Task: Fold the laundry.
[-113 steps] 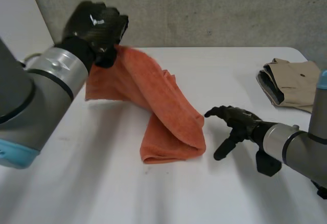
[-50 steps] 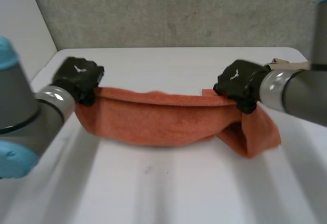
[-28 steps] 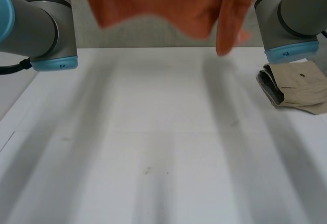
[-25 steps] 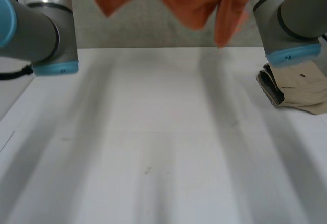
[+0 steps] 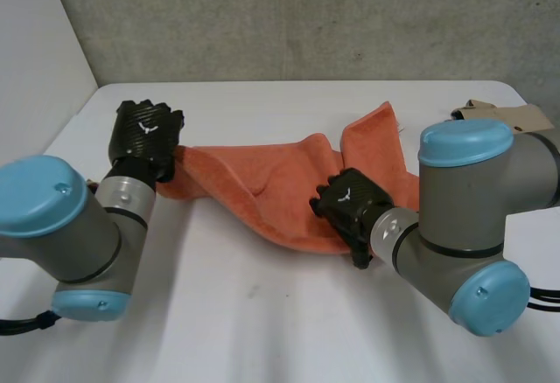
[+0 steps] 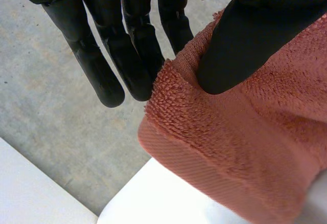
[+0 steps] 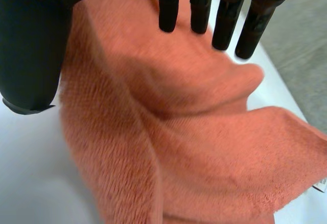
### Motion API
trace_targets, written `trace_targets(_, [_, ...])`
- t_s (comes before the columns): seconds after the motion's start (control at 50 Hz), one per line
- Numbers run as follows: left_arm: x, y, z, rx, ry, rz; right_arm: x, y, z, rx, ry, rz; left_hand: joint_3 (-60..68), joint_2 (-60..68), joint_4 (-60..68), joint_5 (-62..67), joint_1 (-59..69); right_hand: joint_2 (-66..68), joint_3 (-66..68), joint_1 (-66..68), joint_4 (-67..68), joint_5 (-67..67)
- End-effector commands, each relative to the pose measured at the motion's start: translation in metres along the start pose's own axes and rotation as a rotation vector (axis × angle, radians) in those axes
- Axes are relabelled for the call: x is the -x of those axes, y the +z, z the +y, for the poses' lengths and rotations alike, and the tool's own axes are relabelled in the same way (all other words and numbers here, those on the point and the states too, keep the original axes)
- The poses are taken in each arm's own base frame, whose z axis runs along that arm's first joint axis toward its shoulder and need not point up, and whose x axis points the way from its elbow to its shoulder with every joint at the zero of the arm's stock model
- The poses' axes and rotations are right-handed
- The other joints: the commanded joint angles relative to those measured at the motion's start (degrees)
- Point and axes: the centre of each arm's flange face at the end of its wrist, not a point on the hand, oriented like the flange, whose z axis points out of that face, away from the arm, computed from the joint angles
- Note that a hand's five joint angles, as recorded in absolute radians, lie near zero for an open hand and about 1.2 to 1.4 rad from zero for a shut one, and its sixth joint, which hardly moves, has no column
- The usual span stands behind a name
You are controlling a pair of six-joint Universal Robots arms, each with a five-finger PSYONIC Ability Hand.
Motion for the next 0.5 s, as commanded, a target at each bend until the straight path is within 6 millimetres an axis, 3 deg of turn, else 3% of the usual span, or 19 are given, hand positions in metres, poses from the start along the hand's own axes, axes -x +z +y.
trace_targets(0.02, [0.024,-0.011,-0.013,0.016,-0.001,-0.034,-0.05,-0.022,-0.03,-0.148,0.206,0.129,11.7,11.2,11.1,13.7,15.3,-11.6,-12.0,-8.0,-12.0,-11.9])
trace_targets(0.1, [0.034,-0.019,-0.018,0.019,-0.001,-0.05,-0.093,-0.03,-0.018,-0.121,0.264,0.214,11.7,11.2,11.1,13.7,15.3,-11.6,-12.0,-8.0,-12.0,-11.9])
trace_targets(0.24, [0.048,-0.024,-0.024,0.008,-0.002,-0.088,-0.122,-0.038,0.011,0.0,0.347,0.21,11.7,11.2,11.1,13.7,15.3,-11.6,-12.0,-8.0,-12.0,-11.9])
trace_targets(0.32, [0.054,-0.026,-0.032,-0.008,-0.002,-0.097,-0.143,-0.042,0.047,0.085,0.424,0.259,11.7,11.2,11.1,13.7,15.3,-11.6,-12.0,-8.0,-12.0,-11.9])
trace_targets(0.4, [0.059,-0.03,-0.05,-0.059,-0.007,-0.08,-0.137,-0.034,0.08,0.127,0.526,0.232,11.7,11.2,11.1,13.7,15.3,-11.2,-11.5,-7.6,-11.6,-11.5])
trace_targets(0.5, [0.064,-0.033,-0.07,-0.122,-0.01,-0.072,-0.119,-0.03,0.104,0.105,0.731,0.2,11.7,11.2,11.1,13.7,15.3,-8.2,-8.5,-4.5,-8.6,-8.4])
